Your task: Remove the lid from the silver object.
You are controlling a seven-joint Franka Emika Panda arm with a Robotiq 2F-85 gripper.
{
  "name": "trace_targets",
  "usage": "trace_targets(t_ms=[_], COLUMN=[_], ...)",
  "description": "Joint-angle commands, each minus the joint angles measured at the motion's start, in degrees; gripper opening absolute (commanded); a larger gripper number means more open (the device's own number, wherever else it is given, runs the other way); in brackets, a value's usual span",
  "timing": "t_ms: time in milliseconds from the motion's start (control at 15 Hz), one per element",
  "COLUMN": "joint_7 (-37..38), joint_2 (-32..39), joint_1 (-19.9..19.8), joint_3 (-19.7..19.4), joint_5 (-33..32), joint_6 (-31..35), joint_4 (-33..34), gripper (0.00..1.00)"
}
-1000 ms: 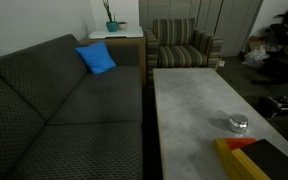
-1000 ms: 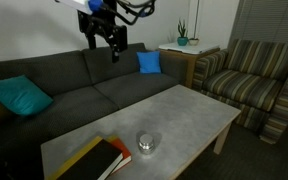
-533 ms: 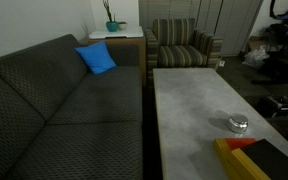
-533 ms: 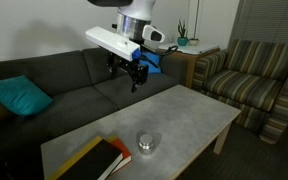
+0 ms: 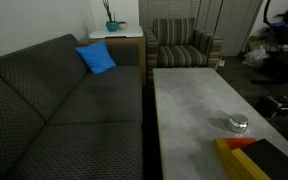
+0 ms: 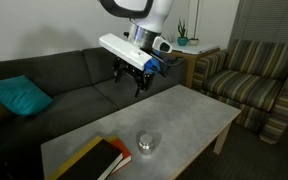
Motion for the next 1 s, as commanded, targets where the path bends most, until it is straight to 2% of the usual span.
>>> trace_targets(t_ms=[0, 200, 600, 933], joint_7=[10.77, 18.02, 21.14, 23.95], joint_2=[3.34, 11.15, 31.17, 43.07], joint_1=[1.46, 1.53, -1.26, -1.37], joint_3=[-0.6, -0.51, 0.91, 0.84], joint_5=[-5.54, -9.63, -11.13, -12.01], joint_6=[0.76, -0.4, -3.6, -9.62], joint_4=[2.76, 9.65, 28.09, 42.73], gripper=[1.0, 1.0, 1.0, 1.0])
